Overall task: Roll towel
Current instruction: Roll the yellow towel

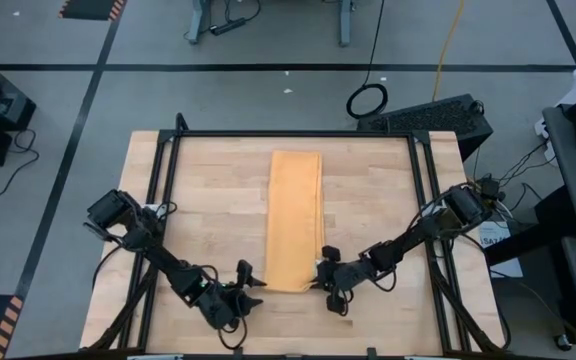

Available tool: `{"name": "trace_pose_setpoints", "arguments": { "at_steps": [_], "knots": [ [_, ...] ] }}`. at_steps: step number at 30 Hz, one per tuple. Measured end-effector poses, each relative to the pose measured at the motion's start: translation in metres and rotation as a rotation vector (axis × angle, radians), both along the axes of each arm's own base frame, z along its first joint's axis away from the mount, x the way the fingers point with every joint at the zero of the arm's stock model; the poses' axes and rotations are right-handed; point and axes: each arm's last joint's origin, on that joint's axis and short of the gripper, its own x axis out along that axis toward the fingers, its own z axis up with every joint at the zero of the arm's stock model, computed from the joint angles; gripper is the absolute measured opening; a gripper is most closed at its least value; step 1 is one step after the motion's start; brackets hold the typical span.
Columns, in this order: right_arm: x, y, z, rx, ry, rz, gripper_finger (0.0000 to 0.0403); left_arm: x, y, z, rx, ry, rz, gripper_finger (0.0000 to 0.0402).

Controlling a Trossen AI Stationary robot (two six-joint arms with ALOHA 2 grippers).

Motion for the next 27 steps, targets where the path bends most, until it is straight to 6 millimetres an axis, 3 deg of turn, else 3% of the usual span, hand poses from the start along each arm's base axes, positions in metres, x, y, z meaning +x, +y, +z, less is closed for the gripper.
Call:
{"name": "trace_pose_setpoints", "arguments": {
  "at_steps": [4,11,20,27],
  "knots": [
    [0.003,-0.006,0.005,0.031,-0.012,-0.036,0.0004,0.001,-0.003,-0.013,0.033,-0.006,0.015,0.0264],
    [0.01,-0.017,0.011,0.14,0.002,-0.008,0.0004,0.004,0.0,-0.031,0.258,-0.056,0.075,0.0257],
    [0.013,-0.024,0.018,0.208,-0.004,-0.017,0.0004,0.004,-0.002,-0.034,0.233,0.004,-0.022,0.0233],
    [0.013,-0.026,0.035,0.237,-0.038,0.005,0.0004,0.002,0.0,-0.017,0.266,0.061,-0.067,0.0232]
  ]
}}
